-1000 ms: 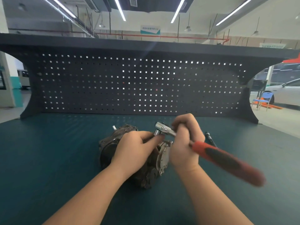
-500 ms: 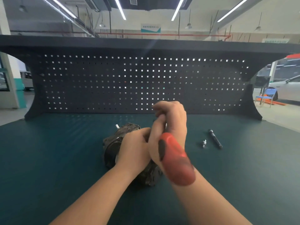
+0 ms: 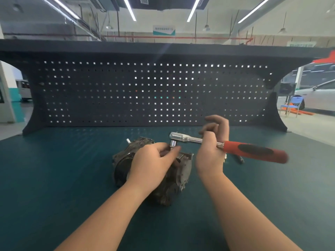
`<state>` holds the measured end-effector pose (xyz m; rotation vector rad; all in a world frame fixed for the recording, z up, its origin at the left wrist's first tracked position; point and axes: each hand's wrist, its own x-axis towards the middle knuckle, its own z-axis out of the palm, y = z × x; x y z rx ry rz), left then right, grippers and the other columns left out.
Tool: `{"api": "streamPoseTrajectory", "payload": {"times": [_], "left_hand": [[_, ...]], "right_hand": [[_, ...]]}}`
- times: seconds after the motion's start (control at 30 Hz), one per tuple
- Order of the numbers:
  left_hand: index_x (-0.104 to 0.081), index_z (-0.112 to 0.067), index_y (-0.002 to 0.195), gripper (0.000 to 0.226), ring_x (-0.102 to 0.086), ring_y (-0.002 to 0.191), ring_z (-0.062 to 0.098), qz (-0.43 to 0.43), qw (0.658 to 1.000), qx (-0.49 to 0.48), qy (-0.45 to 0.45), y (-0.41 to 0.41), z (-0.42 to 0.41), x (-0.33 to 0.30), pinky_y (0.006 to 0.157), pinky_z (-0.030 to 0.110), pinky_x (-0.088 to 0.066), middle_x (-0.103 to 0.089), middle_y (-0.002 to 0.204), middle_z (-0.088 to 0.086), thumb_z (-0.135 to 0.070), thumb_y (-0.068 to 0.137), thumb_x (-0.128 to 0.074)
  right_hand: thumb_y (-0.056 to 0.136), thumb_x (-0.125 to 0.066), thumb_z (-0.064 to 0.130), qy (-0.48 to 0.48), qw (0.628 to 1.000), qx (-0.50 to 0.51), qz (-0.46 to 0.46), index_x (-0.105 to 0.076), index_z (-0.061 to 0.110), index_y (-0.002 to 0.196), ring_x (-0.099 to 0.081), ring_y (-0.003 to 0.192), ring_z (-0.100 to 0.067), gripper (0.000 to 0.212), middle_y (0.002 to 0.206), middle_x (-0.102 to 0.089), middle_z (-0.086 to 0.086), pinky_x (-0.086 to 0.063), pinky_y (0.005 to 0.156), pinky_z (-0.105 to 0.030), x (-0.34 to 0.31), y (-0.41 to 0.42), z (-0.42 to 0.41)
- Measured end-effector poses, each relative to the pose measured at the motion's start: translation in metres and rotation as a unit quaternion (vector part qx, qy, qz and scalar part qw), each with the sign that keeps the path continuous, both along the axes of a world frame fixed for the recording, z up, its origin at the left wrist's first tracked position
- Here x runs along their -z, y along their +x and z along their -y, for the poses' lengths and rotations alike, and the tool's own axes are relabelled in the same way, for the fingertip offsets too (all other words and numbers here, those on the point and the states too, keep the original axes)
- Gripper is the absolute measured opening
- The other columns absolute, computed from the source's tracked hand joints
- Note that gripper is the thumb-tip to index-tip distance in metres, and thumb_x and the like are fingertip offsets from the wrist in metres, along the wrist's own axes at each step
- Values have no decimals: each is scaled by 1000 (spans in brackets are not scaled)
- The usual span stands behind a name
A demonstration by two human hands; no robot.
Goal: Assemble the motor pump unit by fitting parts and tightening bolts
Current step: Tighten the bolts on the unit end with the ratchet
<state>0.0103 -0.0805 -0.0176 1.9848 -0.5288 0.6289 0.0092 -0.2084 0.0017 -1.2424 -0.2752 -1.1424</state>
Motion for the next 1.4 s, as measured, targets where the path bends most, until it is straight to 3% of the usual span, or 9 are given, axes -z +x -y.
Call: {"api": "streamPoseTrajectory", "payload": {"times": [0.1,0.23,0.43,0.6,0.8,1.0,1.17,1.33,1.4], "left_hand": [[-66,-44,69,19,-53,52,-4,-23,998,17,-49,-2,2,-3,54,21,-42,-63,55,-18,-62,68,-60],[-64,-38,59,37,-52,51,6,-35,998,13,-46,-3,3,-8,54,30,-42,-63,52,-12,-66,65,-40],[-73,-31,73,25,-56,56,5,-46,997,56,-33,0,0,-8,65,36,-46,-67,59,-5,-52,81,-63],[-69,-28,56,37,-51,45,-1,-49,998,42,-16,-1,-1,-7,60,26,-37,-63,49,-13,-39,90,-63],[-68,-34,68,31,-64,64,1,-47,997,16,-56,0,3,-2,66,32,-52,-70,65,-16,-64,67,-66],[-64,-39,54,37,-46,48,6,-33,998,15,-42,-4,3,-7,53,34,-43,-57,46,-10,-65,69,-43],[-71,-25,70,44,-52,55,14,-33,998,45,-26,-3,0,-9,62,43,-48,-64,59,6,-66,74,-55],[-71,-28,67,33,-63,57,16,-44,999,17,-2,-1,0,-6,70,44,-53,-69,59,-2,-49,89,-59],[-72,-27,71,30,-65,62,11,-49,999,16,-12,0,0,-4,73,43,-54,-71,63,-7,-50,87,-61]], "right_hand": [[68,-31,8,-85,990,58,92,-50,43,95,-46,72,1,48,75,-44,17,-43,70,-15,-9,-5,-16],[66,-37,9,-261,937,186,142,-49,31,98,-43,79,-9,41,79,-42,9,-42,70,-40,-10,-9,-33],[77,-36,19,-84,991,74,74,-52,31,87,-46,69,-12,22,73,-47,13,-40,68,-26,6,8,6],[90,-40,29,17,969,-89,-230,-57,23,87,-46,71,-13,18,80,-55,-1,-37,62,-24,14,21,16],[71,-31,8,16,998,28,50,-50,30,102,-44,67,5,42,79,-46,4,-37,67,-5,-1,2,-8],[67,-34,16,-219,949,190,122,-51,37,95,-46,73,-14,39,77,-38,15,-46,63,-44,-6,-6,-34],[78,-35,20,-98,988,76,88,-51,33,84,-45,67,-6,22,70,-46,19,-39,66,-22,10,8,3],[88,-39,30,-32,969,-94,-227,-59,19,94,-47,69,-11,23,85,-56,1,-38,62,-19,14,20,20],[83,-39,21,-22,984,-60,-169,-55,22,102,-47,73,-8,26,86,-53,0,-39,65,-13,8,12,13]]}}
